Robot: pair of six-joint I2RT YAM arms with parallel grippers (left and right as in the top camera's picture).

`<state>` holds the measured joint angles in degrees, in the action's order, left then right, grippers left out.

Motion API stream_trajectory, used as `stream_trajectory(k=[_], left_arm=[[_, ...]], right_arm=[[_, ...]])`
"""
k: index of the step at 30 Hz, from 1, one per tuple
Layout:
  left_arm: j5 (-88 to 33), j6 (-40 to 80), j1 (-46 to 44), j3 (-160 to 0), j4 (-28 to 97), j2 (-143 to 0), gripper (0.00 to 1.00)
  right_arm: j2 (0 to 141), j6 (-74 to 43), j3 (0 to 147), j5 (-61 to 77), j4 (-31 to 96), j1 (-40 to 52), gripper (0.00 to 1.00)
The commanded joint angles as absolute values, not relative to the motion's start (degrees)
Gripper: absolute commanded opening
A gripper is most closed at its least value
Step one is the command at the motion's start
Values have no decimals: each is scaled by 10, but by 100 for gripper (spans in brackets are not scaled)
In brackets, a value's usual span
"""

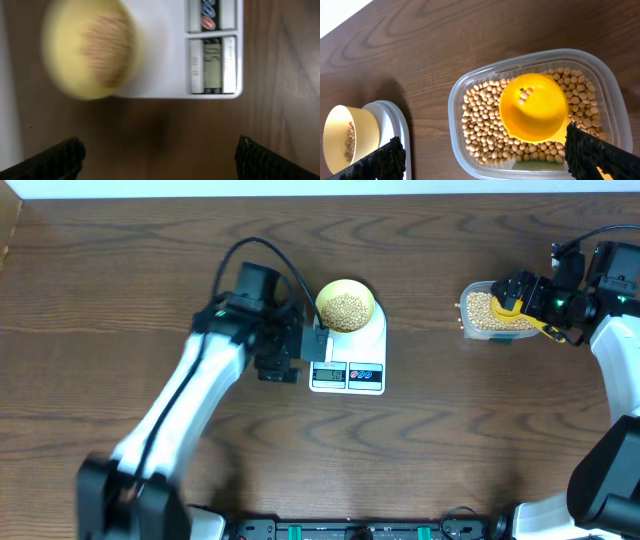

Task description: Scoop item into bowl and weigh 50g on scale

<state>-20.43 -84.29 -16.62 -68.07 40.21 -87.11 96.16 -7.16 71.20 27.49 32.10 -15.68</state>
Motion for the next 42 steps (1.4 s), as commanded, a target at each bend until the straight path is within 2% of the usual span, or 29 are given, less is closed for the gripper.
stream_trajectory(k=[1, 5, 10, 13, 20, 25, 33, 42], left_arm=[[-196, -850, -168, -680, 420, -790, 98], [-213, -826, -168, -680, 487, -741, 98], [-268, -655, -168, -680, 515, -730, 98], [-279, -597, -168, -676, 511, -730, 98], [-289, -559, -168, -639, 396, -730, 98], [-227, -363, -168, -574, 286, -752, 98], [-135, -133, -168, -545, 255, -789, 98], [-137, -130, -168, -530, 222, -781, 98]], right_arm=[[963, -66, 723, 284, 322, -154, 99], [963, -66, 723, 284, 322, -154, 99], [963, -66, 723, 284, 322, -154, 99], [963, -66, 723, 284, 322, -154, 99], [963, -66, 723, 284, 322, -154, 99], [963, -66, 723, 284, 322, -154, 99], [963, -66, 723, 284, 322, -154, 99], [963, -66, 723, 284, 322, -154, 99]])
